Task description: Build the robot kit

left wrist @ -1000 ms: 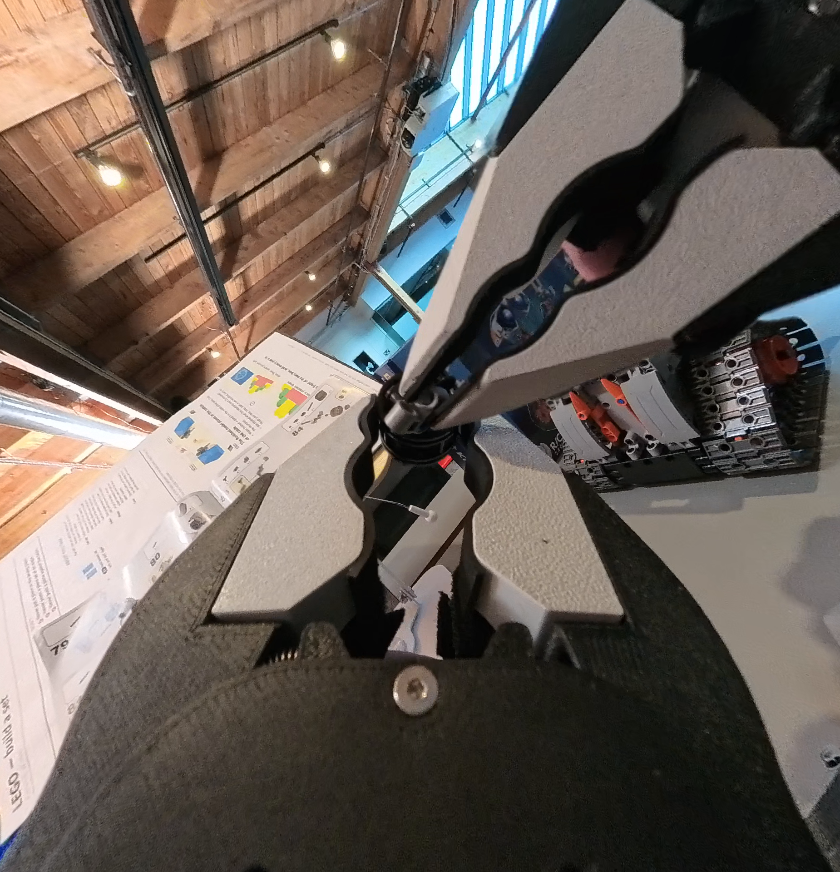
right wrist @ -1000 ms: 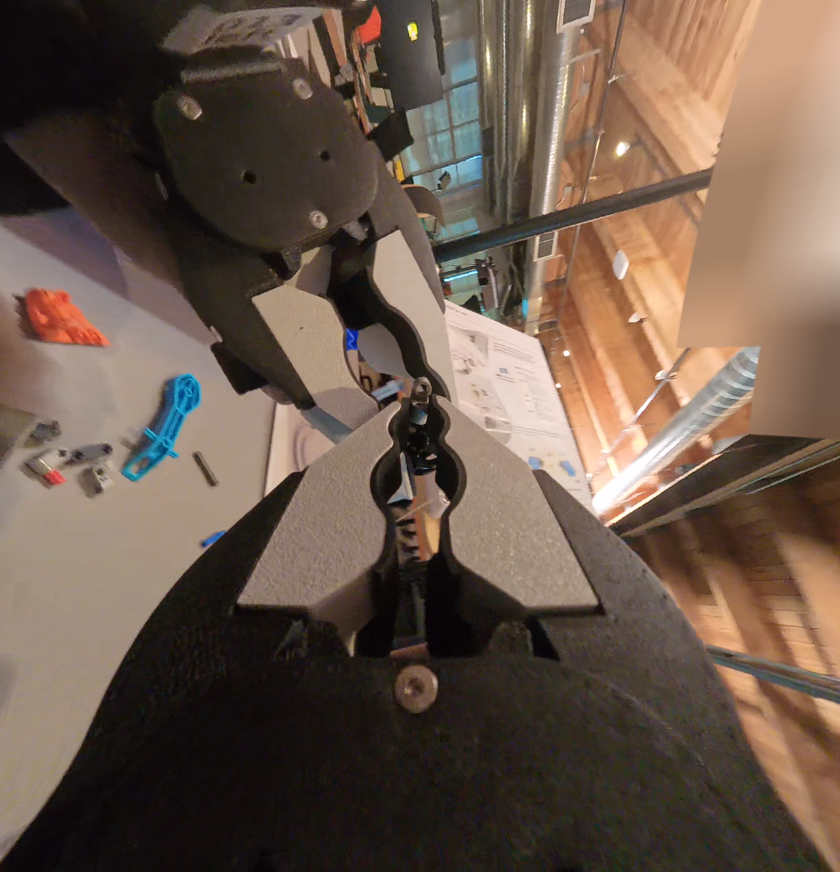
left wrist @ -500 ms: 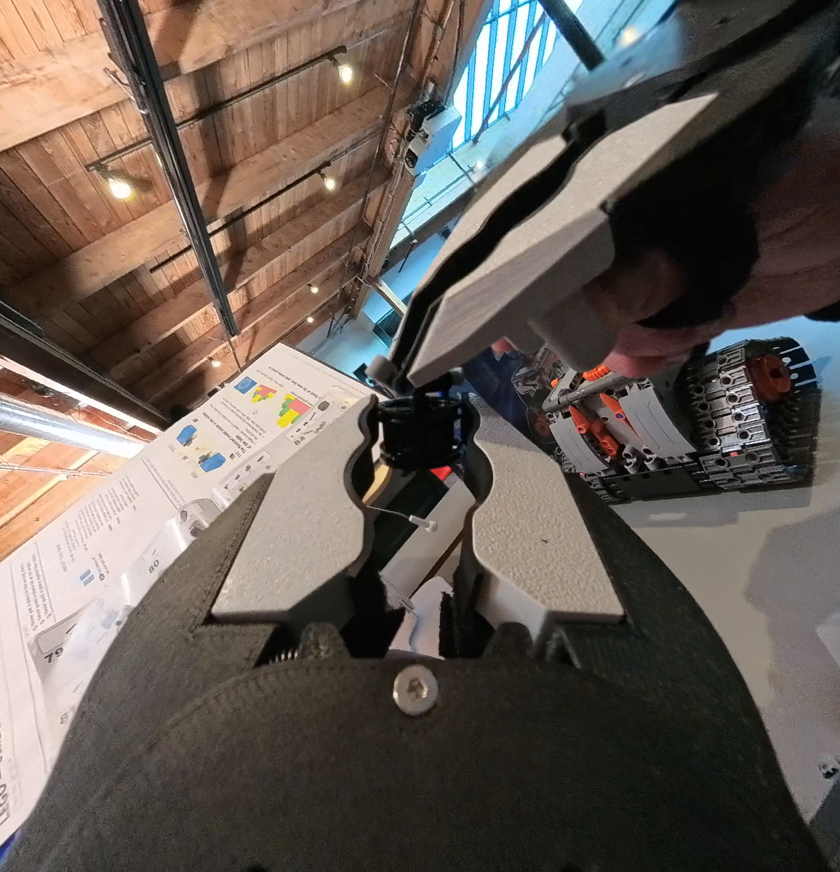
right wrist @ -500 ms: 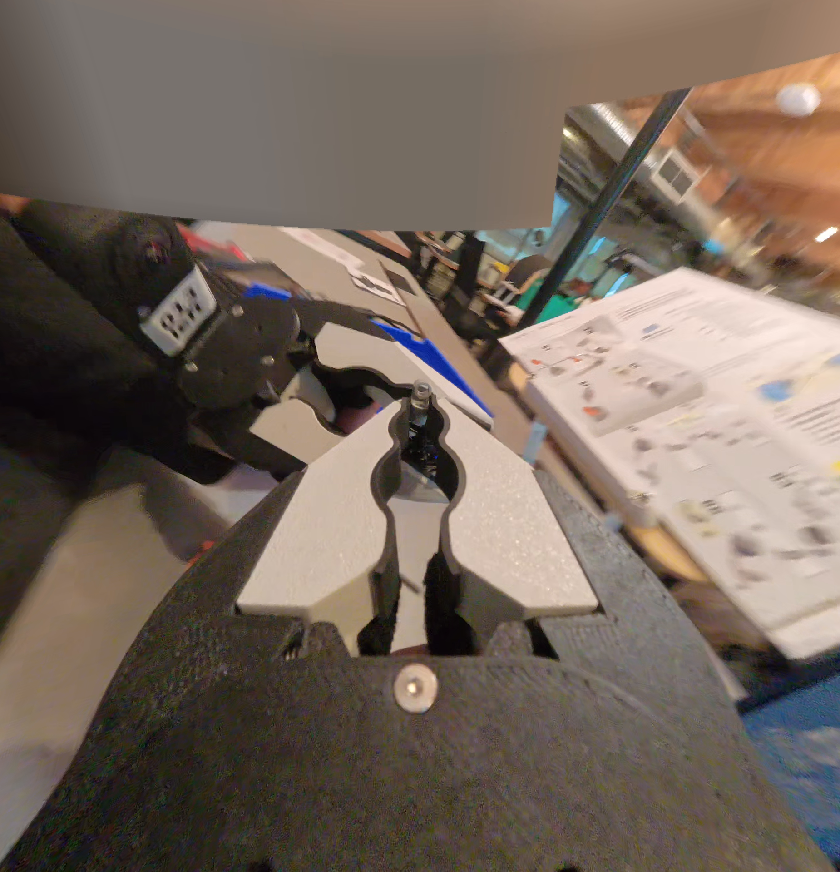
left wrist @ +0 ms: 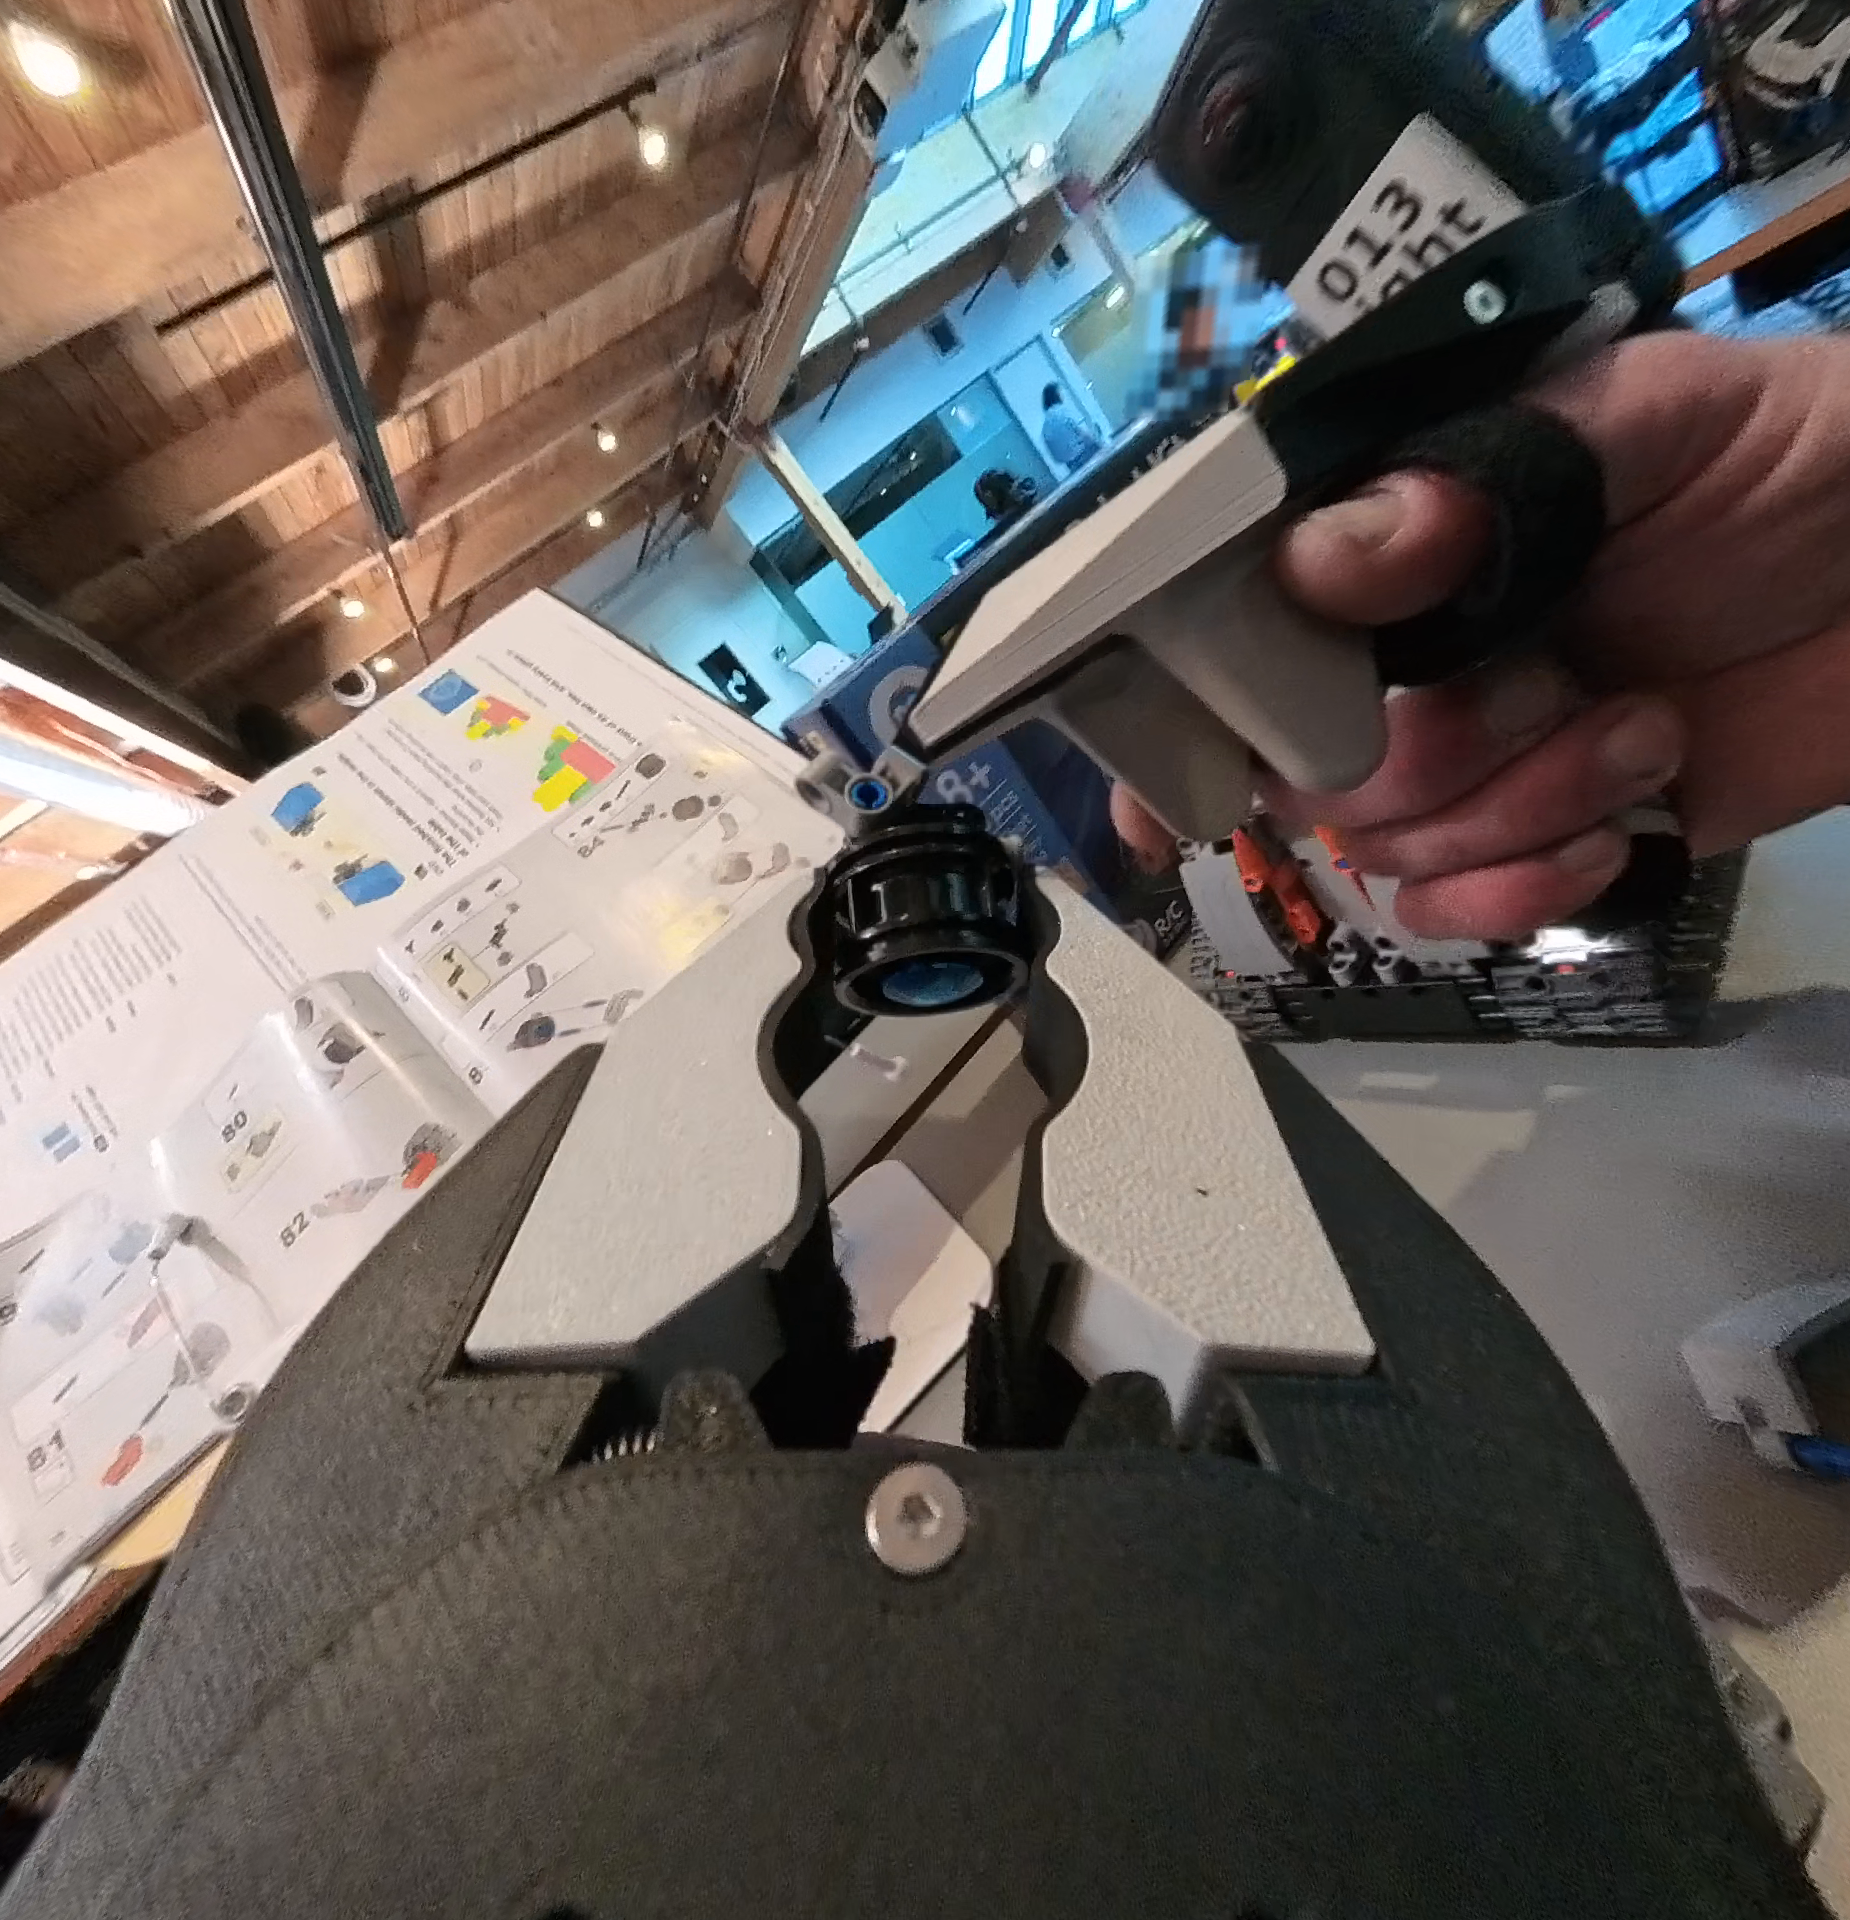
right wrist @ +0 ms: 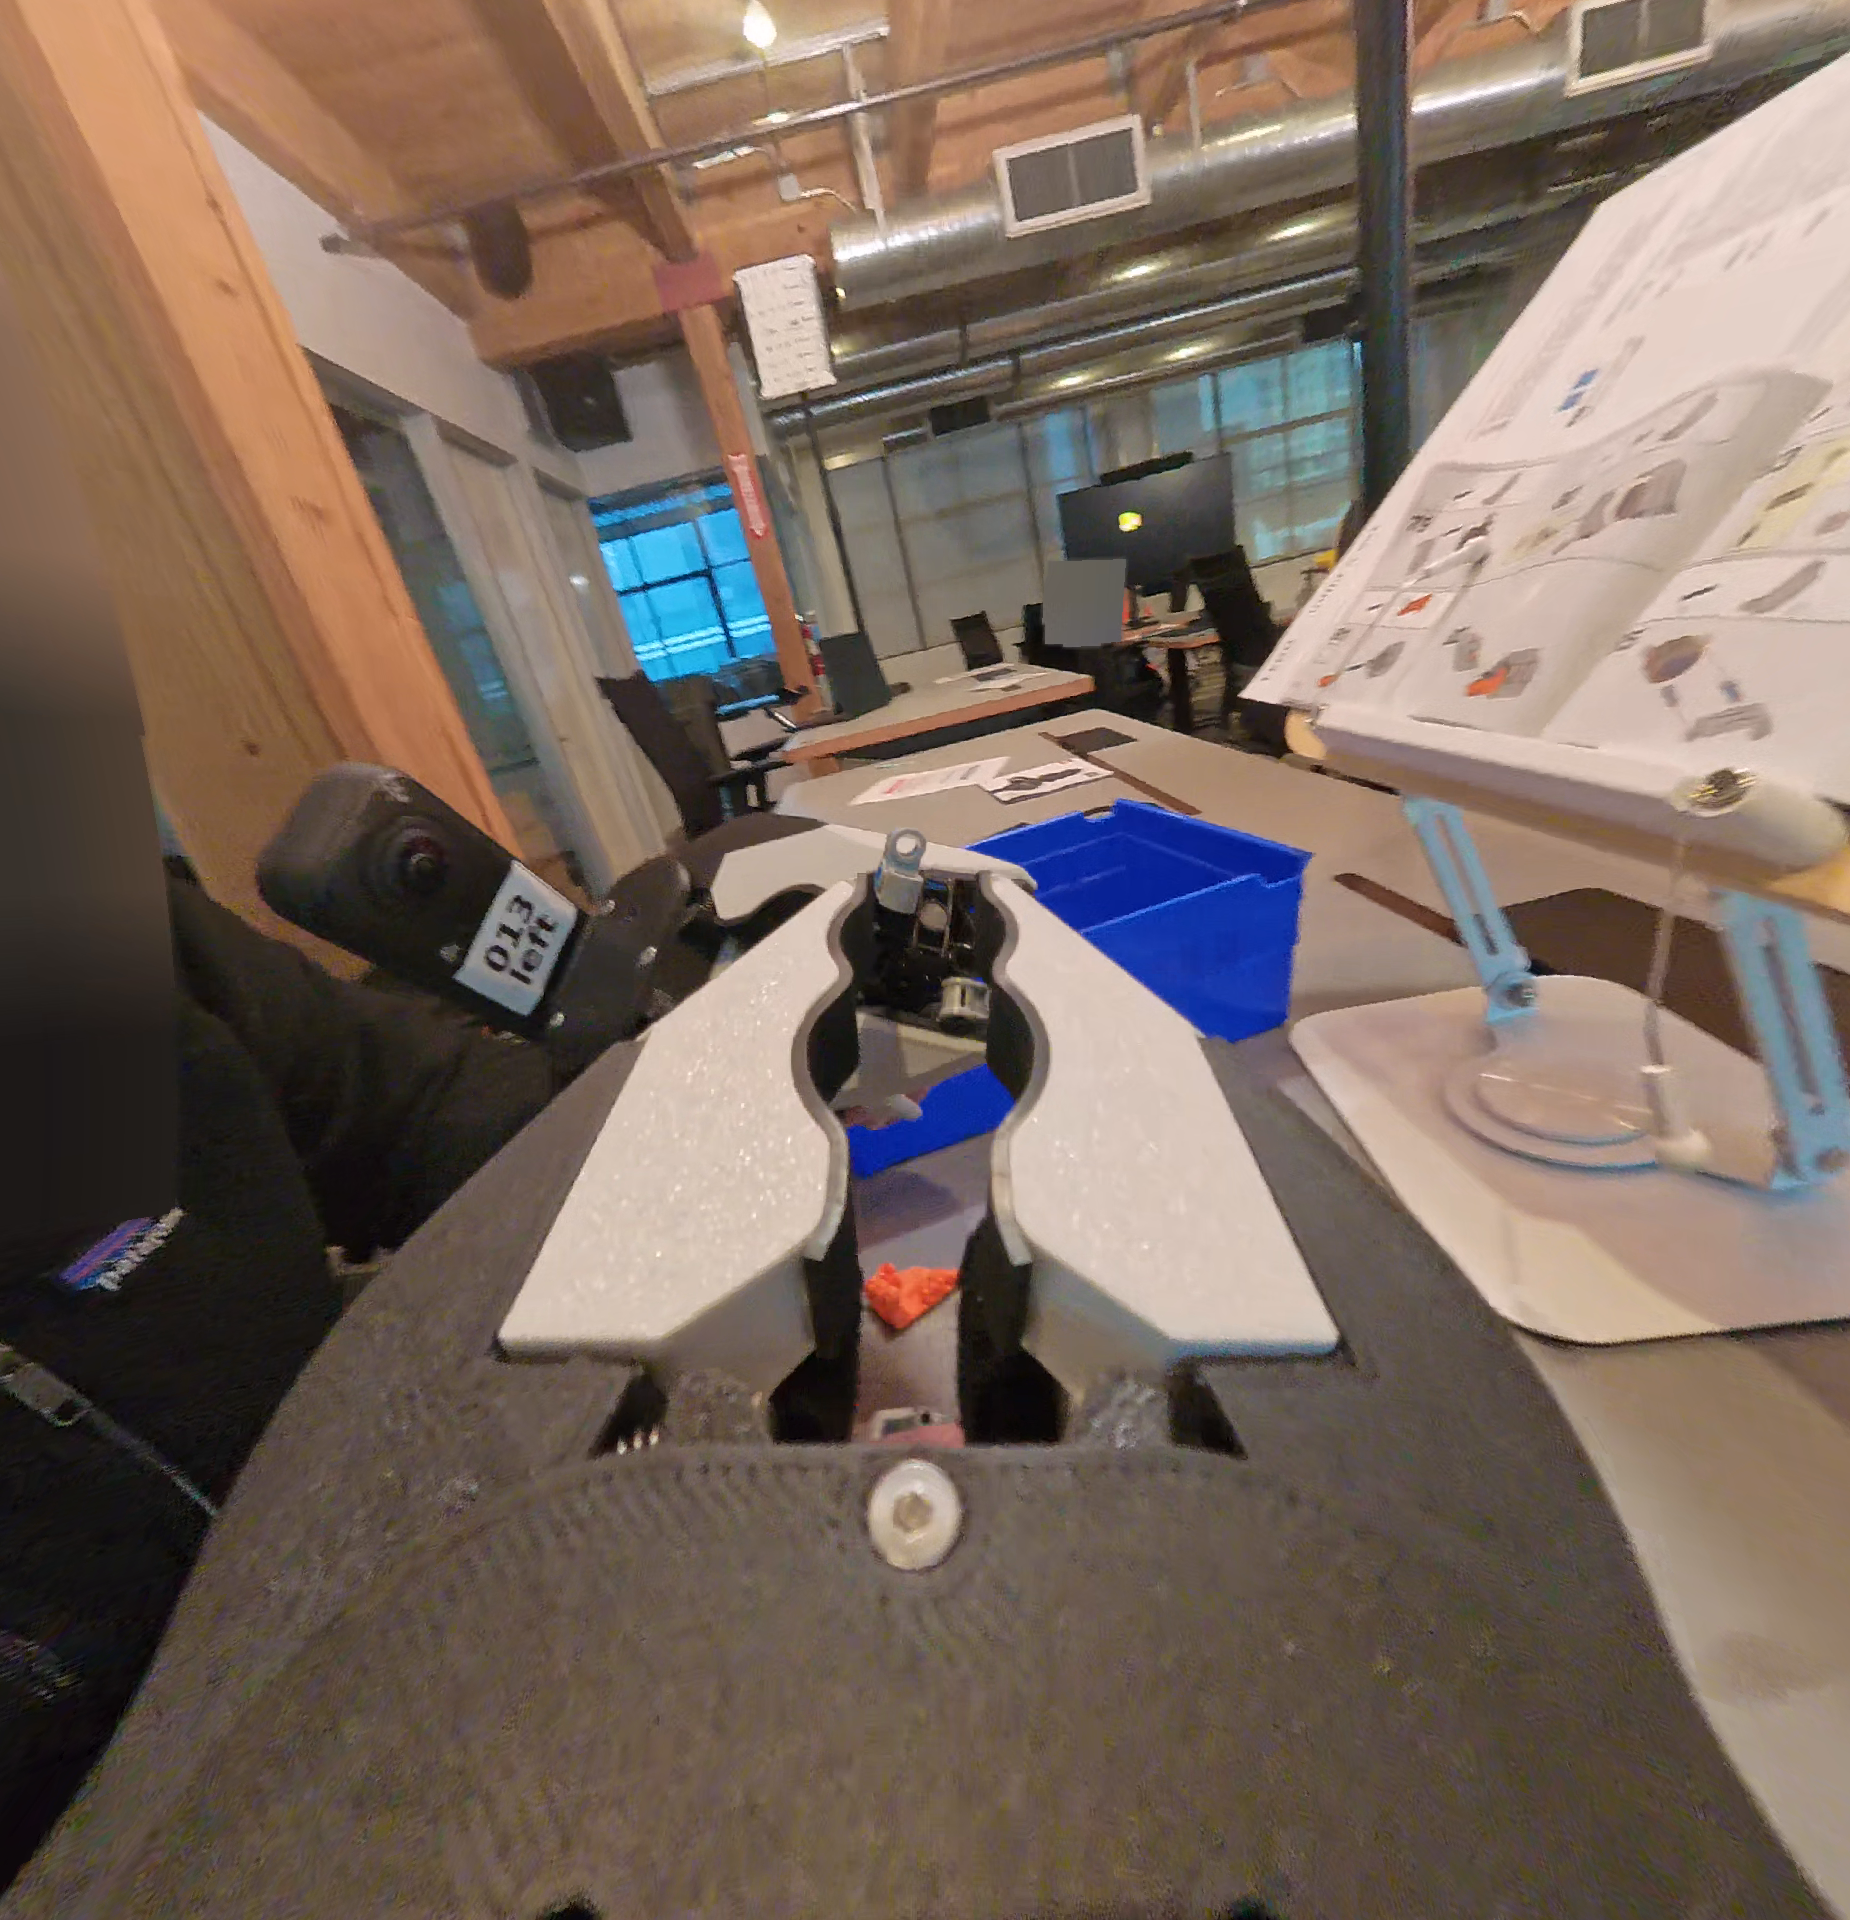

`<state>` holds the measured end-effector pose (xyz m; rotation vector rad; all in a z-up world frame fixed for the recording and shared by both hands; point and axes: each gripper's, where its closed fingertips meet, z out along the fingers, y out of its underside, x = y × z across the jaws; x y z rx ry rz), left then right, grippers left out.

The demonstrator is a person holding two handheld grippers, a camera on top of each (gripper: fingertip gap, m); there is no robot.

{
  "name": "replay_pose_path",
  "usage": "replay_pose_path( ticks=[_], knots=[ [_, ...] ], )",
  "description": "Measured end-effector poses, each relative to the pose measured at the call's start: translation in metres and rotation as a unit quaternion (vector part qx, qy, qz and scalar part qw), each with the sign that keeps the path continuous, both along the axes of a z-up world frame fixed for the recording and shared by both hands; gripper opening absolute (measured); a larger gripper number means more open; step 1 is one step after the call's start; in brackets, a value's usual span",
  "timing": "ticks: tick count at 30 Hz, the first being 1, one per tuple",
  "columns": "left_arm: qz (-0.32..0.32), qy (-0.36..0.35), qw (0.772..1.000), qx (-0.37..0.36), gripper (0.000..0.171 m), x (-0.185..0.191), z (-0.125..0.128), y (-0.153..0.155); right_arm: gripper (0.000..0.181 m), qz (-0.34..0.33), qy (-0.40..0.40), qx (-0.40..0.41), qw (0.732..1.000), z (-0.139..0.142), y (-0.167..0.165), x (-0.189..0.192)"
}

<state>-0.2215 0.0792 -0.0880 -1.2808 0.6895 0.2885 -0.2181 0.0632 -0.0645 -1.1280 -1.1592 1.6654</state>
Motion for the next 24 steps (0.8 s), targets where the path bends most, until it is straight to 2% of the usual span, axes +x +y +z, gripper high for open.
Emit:
replay_pose_path(
  ticks=[4,7,11,18,24],
  knots=[
    [0.025,0.018,0.999,-0.020,0.031,-0.006,-0.005,0.004,0.015,-0.071,-0.037,0.140,0.987,-0.004,0.003,-0.001],
    [0.057,0.051,0.997,-0.021,0.031,-0.009,-0.008,0.007,0.016,-0.139,-0.075,0.257,0.953,-0.009,0.001,-0.007],
    [0.084,0.083,0.993,-0.017,0.031,-0.010,-0.008,0.007,0.013,-0.207,-0.087,0.336,0.915,-0.009,0.000,-0.011],
    [0.121,0.147,0.982,-0.014,0.031,-0.012,-0.010,0.007,0.007,-0.219,-0.098,0.356,0.903,-0.009,-0.002,-0.011],
    [0.121,0.154,0.981,-0.008,0.032,-0.010,-0.009,0.006,0.006,-0.195,-0.090,0.311,0.926,-0.008,-0.002,-0.010]
  ],
)
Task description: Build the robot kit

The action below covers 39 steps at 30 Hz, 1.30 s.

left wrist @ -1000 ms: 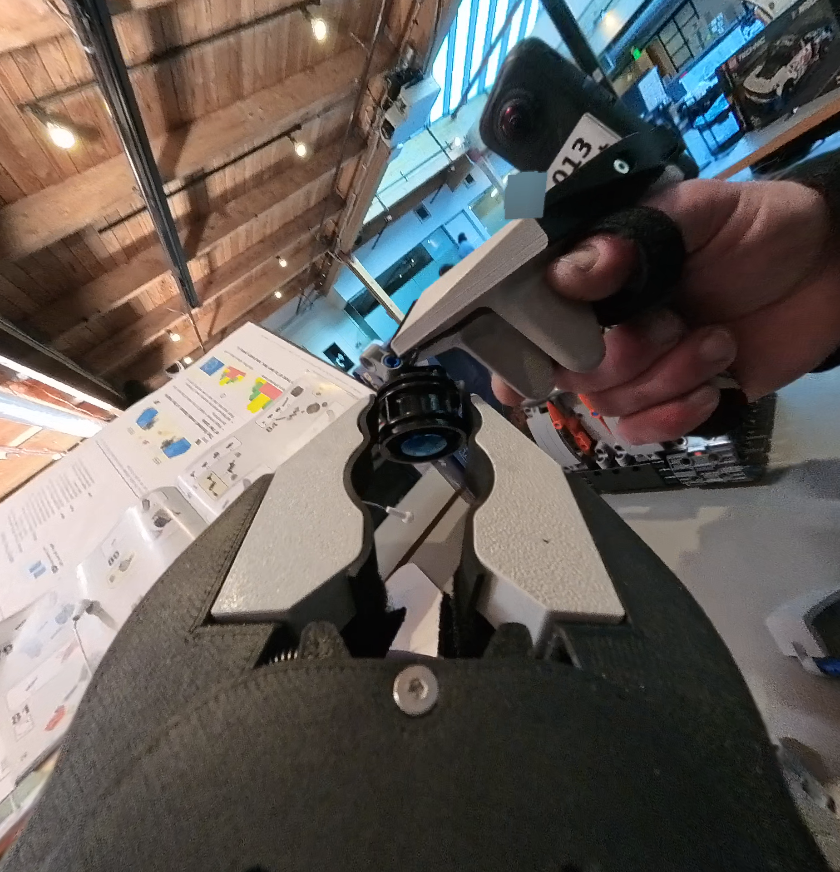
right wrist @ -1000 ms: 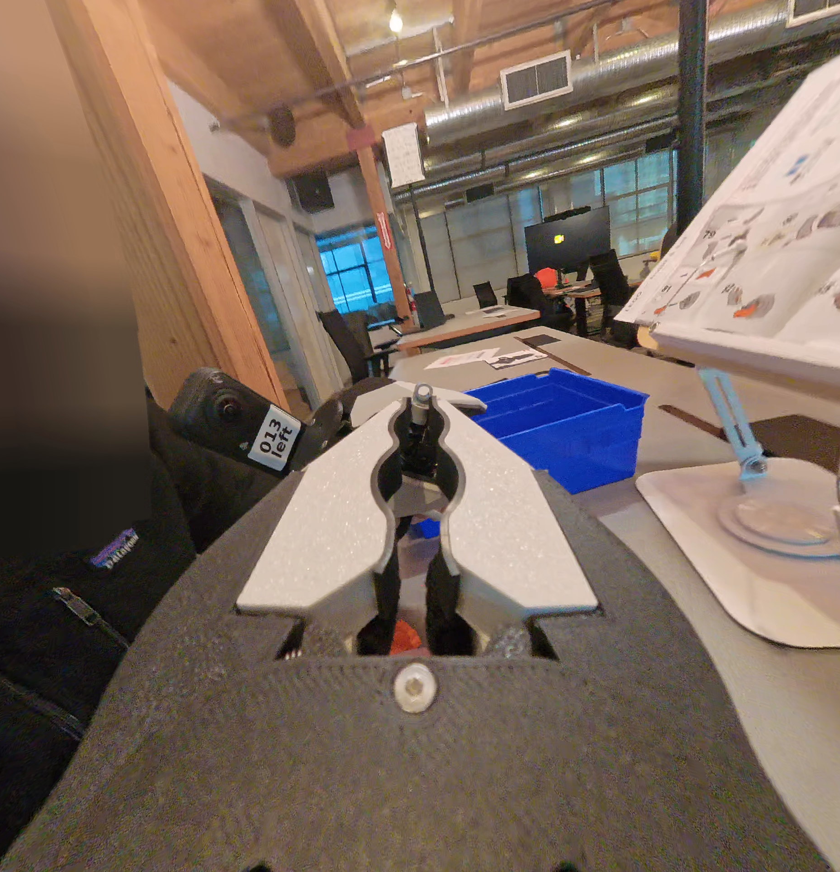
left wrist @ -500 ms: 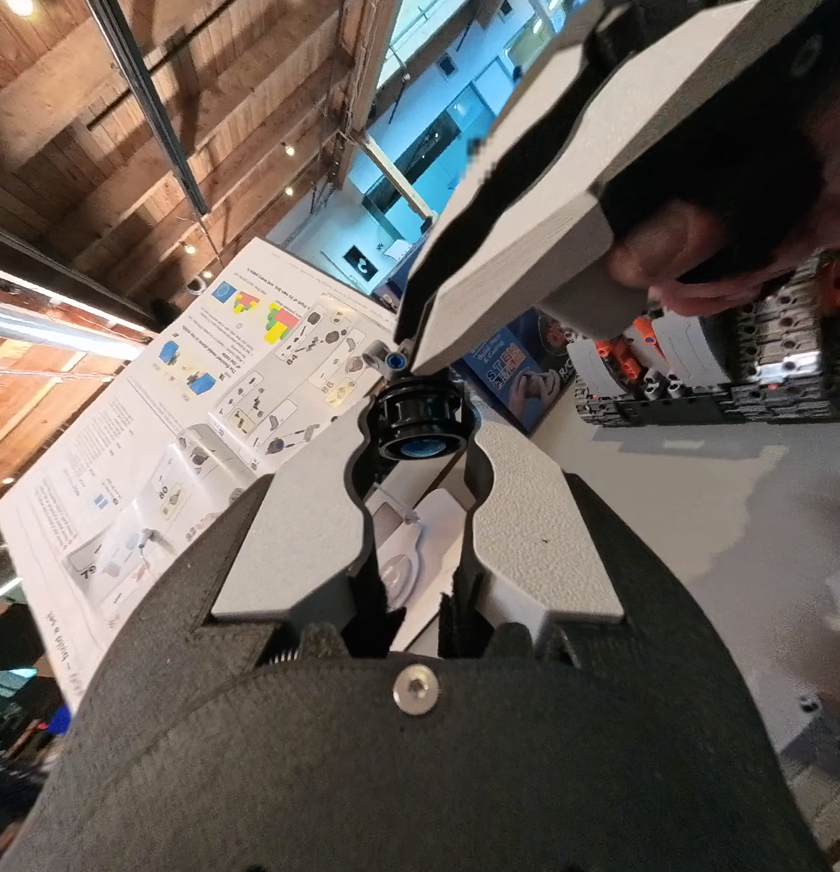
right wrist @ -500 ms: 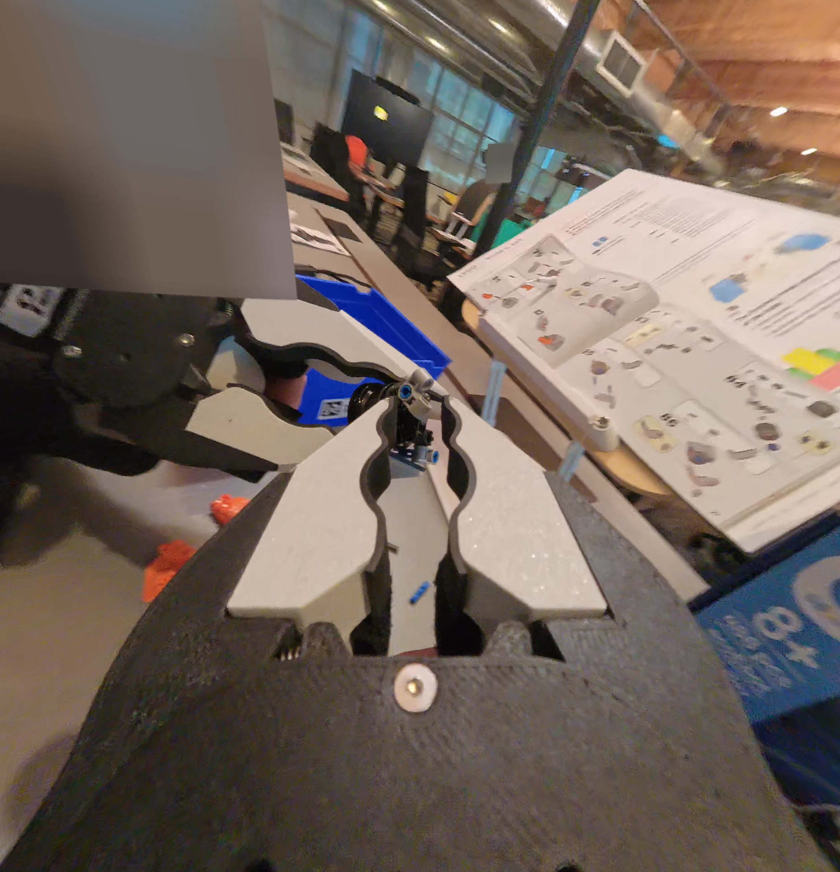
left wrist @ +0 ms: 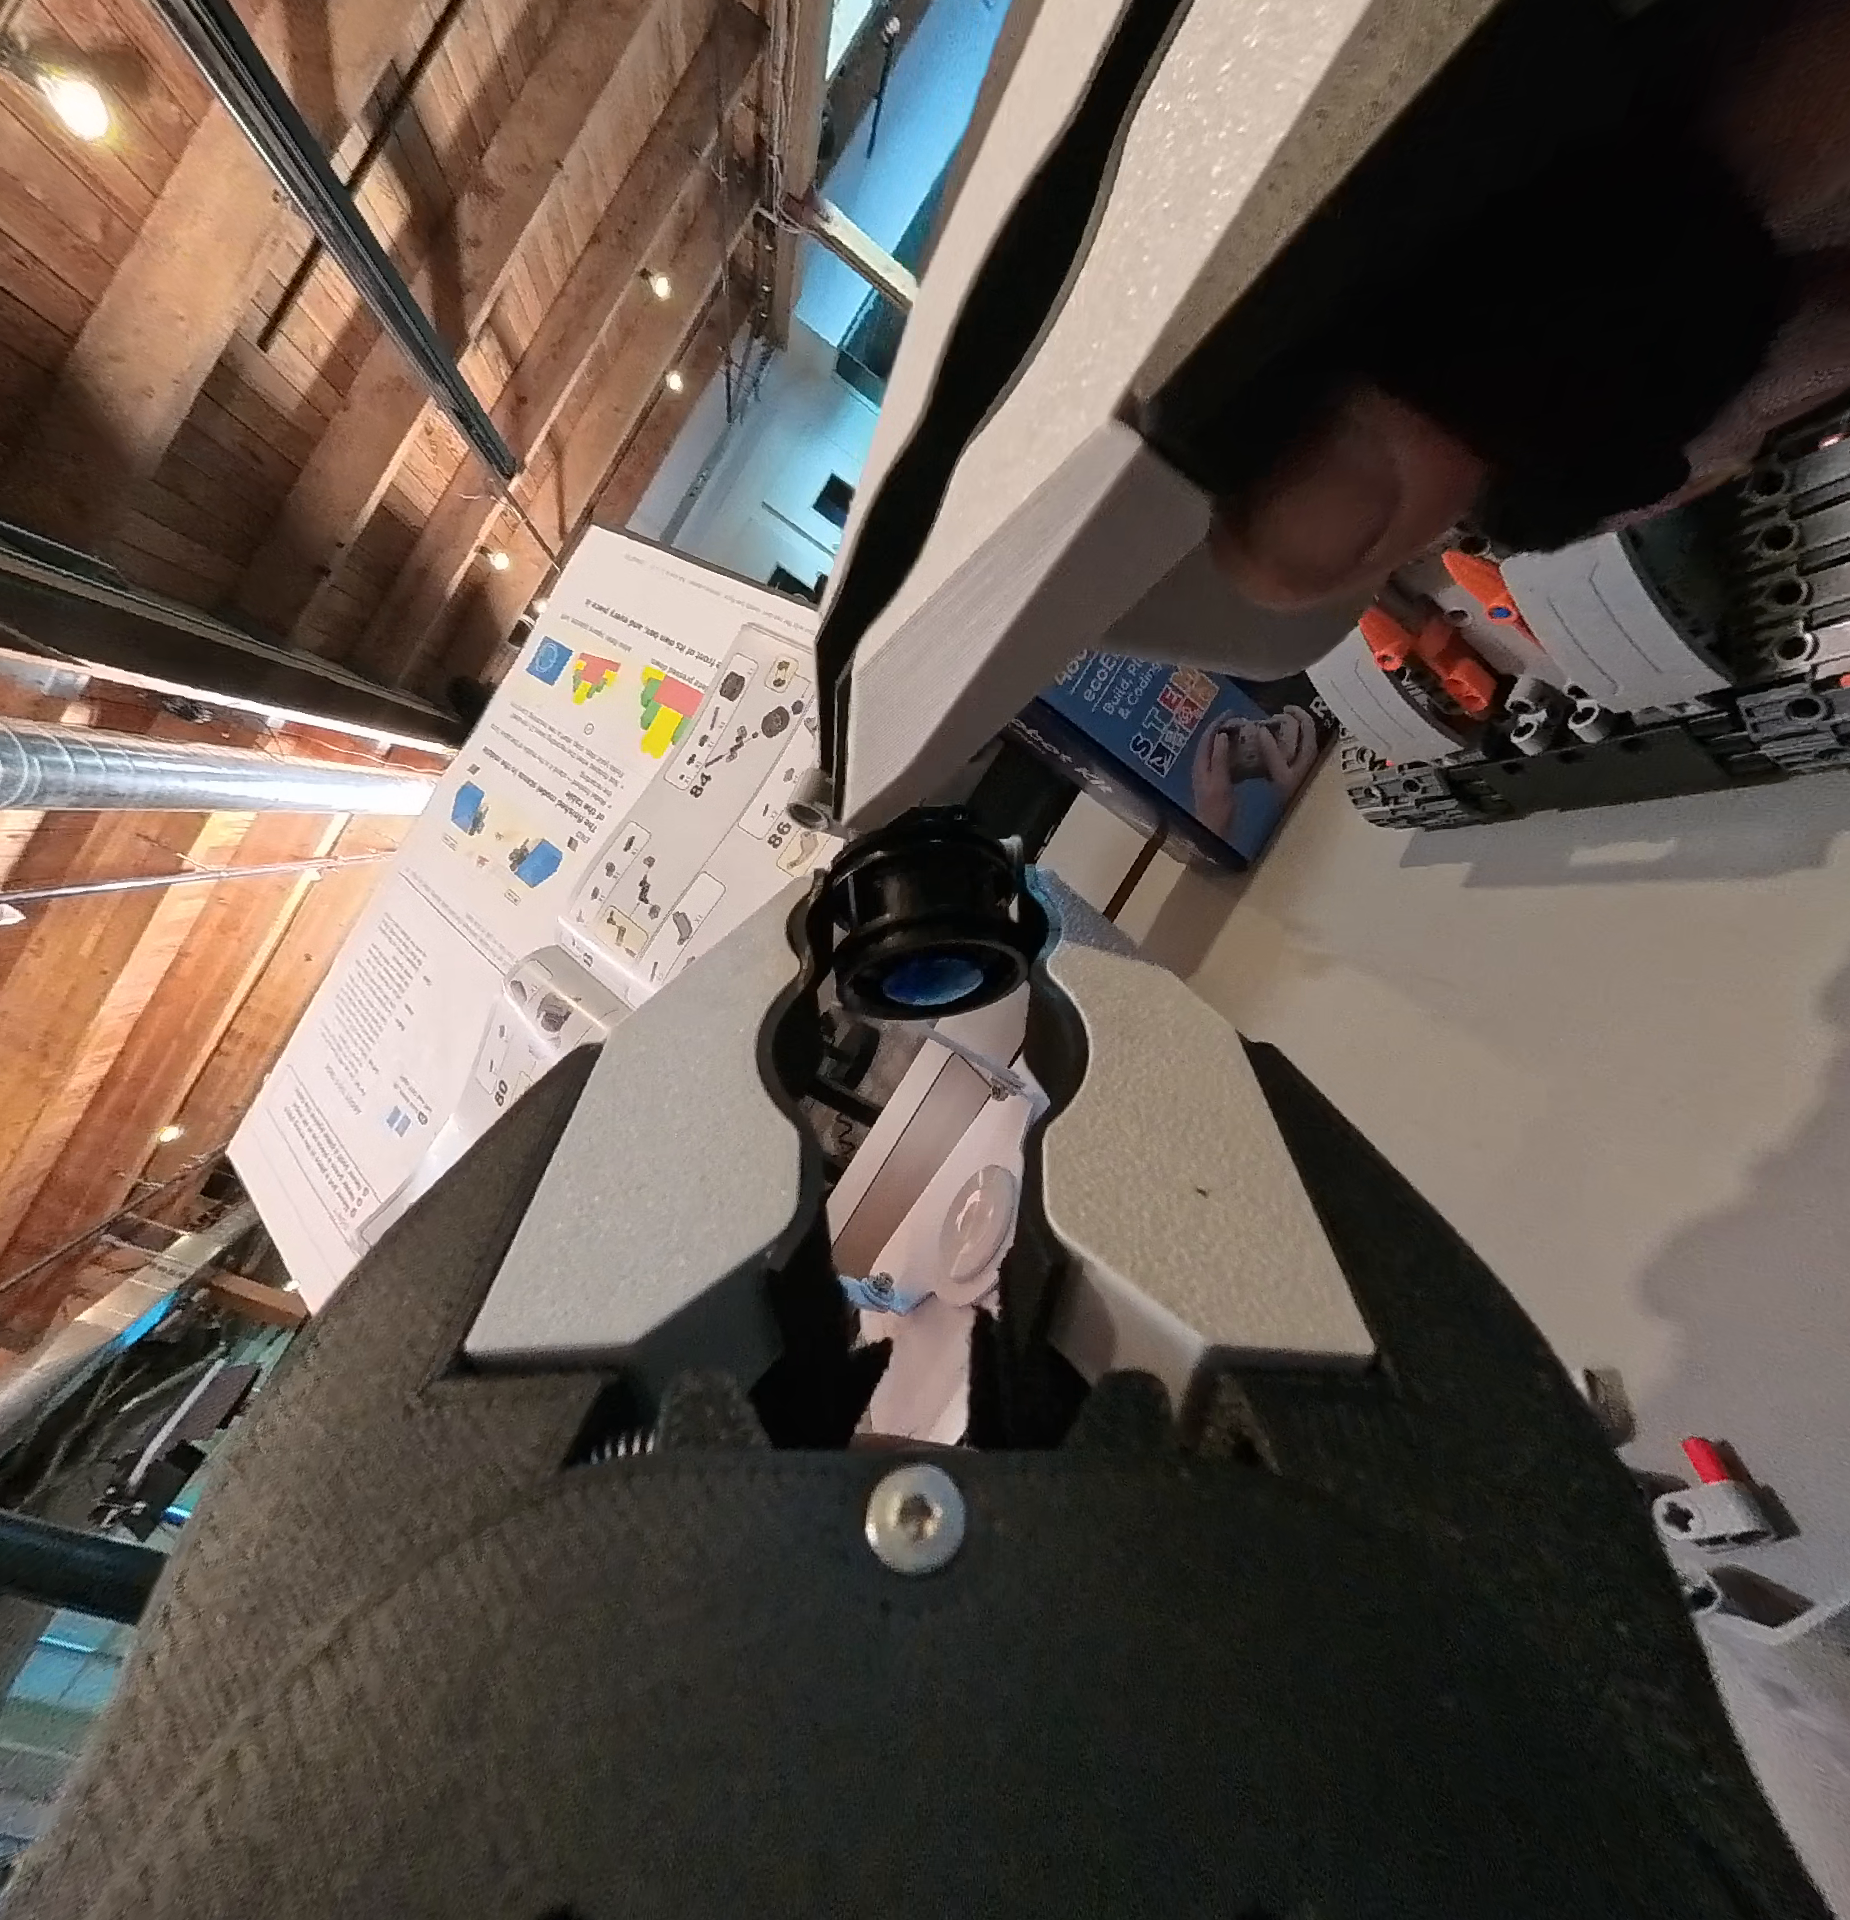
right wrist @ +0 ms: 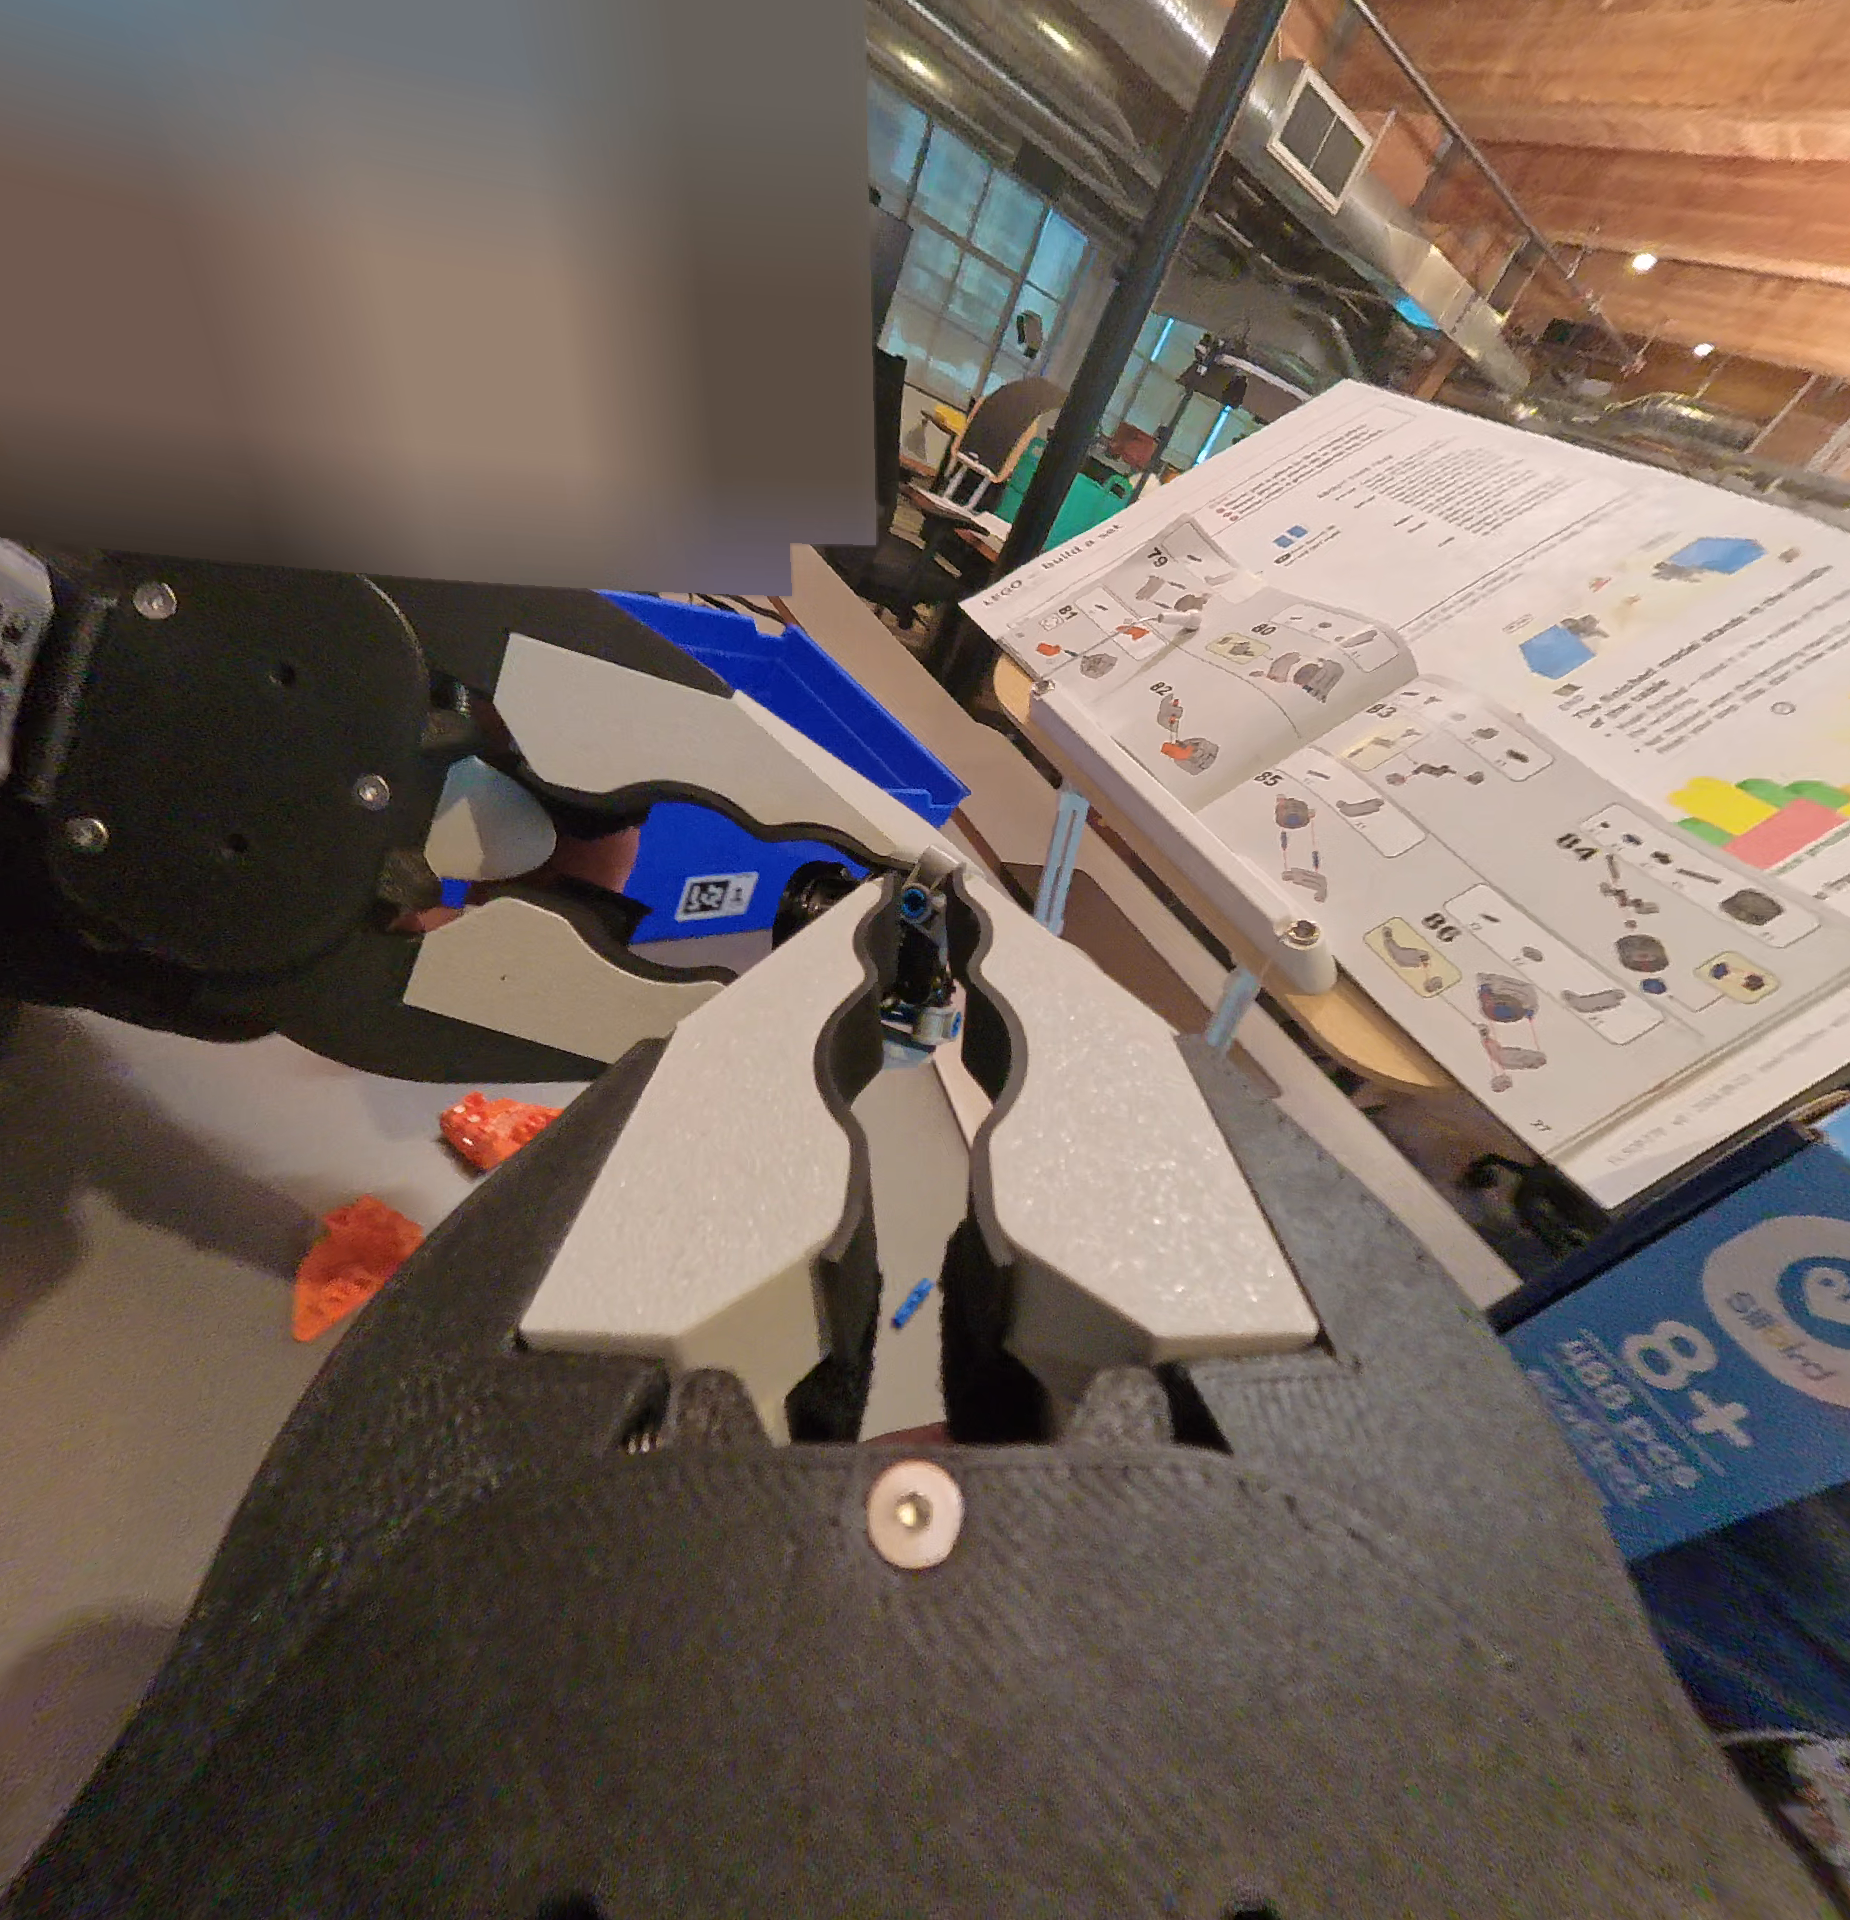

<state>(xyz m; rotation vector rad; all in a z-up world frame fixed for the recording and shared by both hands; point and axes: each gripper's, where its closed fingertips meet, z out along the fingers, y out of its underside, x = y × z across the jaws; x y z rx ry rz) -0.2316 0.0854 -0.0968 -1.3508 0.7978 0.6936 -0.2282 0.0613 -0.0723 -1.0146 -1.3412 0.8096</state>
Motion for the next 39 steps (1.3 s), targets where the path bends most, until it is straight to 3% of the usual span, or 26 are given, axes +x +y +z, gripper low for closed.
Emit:
replay_pose_path(
  ticks=[11,18,21,25,30,35,39],
  knots=[
    [-0.051,-0.069,0.996,-0.008,0.030,0.005,-0.005,0.003,0.000,0.062,0.041,-0.155,0.985,-0.001,0.006,0.002],
    [-0.053,-0.083,0.995,-0.013,0.030,0.002,-0.006,0.004,0.000,0.057,0.034,-0.119,0.991,0.002,0.008,0.004],
    [-0.055,-0.105,0.993,-0.018,0.030,-0.002,-0.006,0.006,0.025,0.056,-0.004,-0.094,0.994,-0.005,0.005,0.002],
    [-0.077,-0.115,0.990,-0.008,0.030,0.003,-0.003,0.004,0.043,0.065,-0.042,-0.098,0.992,-0.020,0.002,-0.003],
    [-0.100,-0.096,0.990,0.011,0.030,0.015,-0.001,-0.002,0.029,0.066,-0.036,-0.132,0.988,-0.026,0.002,-0.008],
    [-0.105,-0.100,0.989,0.019,0.030,0.016,0.001,-0.001,0.029,0.078,-0.025,-0.138,0.987,-0.024,0.002,-0.007],
    [-0.104,-0.107,0.988,0.040,0.040,0.013,0.007,-0.003,0.028,0.123,0.015,-0.231,0.965,-0.013,0.004,-0.002]
  ],
)
